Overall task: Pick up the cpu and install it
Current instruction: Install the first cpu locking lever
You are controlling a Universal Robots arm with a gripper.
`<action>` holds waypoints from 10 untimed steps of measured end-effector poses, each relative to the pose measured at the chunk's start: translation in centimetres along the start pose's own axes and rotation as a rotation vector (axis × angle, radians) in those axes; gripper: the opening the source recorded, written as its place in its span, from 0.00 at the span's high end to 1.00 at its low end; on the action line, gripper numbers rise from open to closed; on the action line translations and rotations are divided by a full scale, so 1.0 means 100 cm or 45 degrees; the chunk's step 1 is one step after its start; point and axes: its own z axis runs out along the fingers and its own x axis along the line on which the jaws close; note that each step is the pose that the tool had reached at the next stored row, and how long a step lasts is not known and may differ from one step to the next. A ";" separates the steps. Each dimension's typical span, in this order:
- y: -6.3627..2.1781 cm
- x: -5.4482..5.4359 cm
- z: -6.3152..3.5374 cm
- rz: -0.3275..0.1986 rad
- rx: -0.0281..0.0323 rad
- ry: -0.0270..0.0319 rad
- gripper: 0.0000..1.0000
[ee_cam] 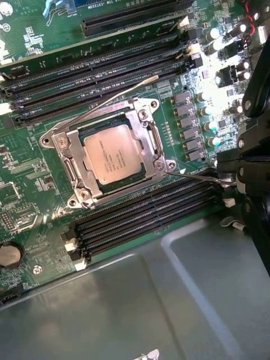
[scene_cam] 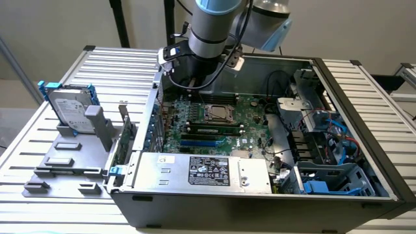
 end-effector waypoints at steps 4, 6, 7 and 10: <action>0.0023 -0.006 -0.0018 0.012 0.0136 -0.0042 0.89; 0.0040 -0.011 -0.0031 0.017 0.0192 -0.0060 0.89; 0.0048 -0.013 -0.0036 0.020 0.0212 -0.0061 0.89; 0.0052 -0.014 -0.0041 0.051 0.0214 0.0020 0.89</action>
